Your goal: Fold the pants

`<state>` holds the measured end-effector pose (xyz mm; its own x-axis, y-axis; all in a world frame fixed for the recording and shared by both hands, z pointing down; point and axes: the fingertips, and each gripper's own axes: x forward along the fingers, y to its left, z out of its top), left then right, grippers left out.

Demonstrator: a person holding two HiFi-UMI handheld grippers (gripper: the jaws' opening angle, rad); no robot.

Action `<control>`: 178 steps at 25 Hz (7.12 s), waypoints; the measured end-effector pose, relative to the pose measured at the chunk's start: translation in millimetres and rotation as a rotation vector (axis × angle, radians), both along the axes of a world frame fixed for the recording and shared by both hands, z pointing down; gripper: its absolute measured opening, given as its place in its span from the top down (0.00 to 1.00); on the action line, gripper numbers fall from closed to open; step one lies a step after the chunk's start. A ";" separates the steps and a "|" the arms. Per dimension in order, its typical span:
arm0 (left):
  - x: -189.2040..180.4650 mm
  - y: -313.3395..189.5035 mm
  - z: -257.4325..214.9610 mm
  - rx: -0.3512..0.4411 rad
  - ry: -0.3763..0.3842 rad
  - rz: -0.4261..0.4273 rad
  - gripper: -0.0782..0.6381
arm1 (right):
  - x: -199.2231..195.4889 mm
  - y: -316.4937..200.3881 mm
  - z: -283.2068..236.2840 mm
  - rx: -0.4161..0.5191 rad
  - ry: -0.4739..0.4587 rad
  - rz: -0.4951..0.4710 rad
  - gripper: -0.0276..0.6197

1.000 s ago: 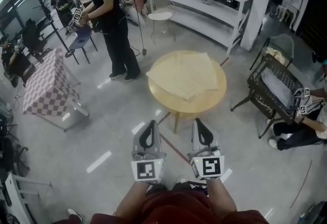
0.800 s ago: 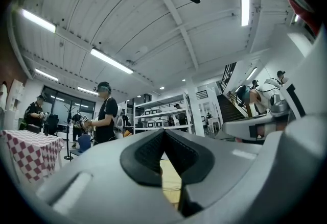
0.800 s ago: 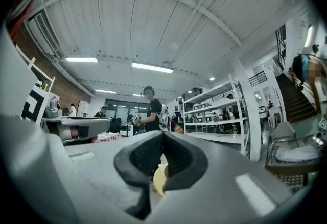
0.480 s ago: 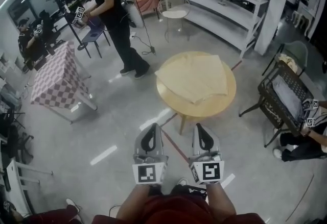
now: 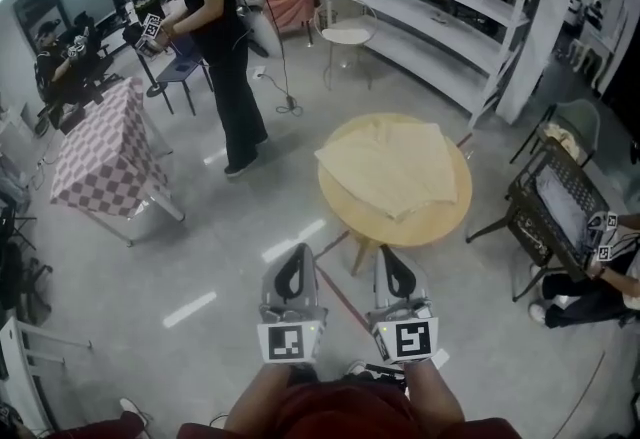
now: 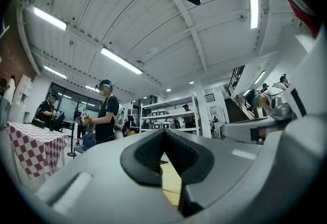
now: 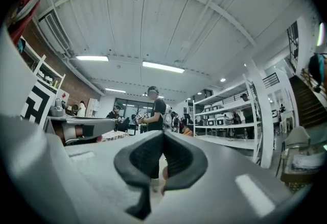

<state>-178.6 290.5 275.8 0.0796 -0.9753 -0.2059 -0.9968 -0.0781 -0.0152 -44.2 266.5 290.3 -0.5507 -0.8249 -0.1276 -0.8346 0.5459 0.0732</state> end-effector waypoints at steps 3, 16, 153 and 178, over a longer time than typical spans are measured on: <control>-31.7 -11.2 -2.5 0.007 0.011 0.004 0.88 | -31.5 -8.1 -4.2 0.028 0.050 -0.001 0.96; -159.7 -59.6 -11.4 0.040 0.043 0.061 0.88 | -158.7 -54.5 -8.0 -0.015 0.040 0.062 0.96; -83.5 -481.0 410.4 -0.428 -1.671 1.280 0.64 | 36.5 -275.0 386.1 -1.006 1.048 0.215 0.65; -101.9 -476.9 366.2 -0.330 -1.560 1.211 0.86 | 7.3 -242.5 357.0 -0.983 1.016 0.347 0.91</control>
<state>-280.6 -186.4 642.1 0.5031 -0.2670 0.8220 0.4195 -0.7561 -0.5024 -36.8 24.1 647.4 0.1835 -0.4557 0.8710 -0.7492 0.5089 0.4241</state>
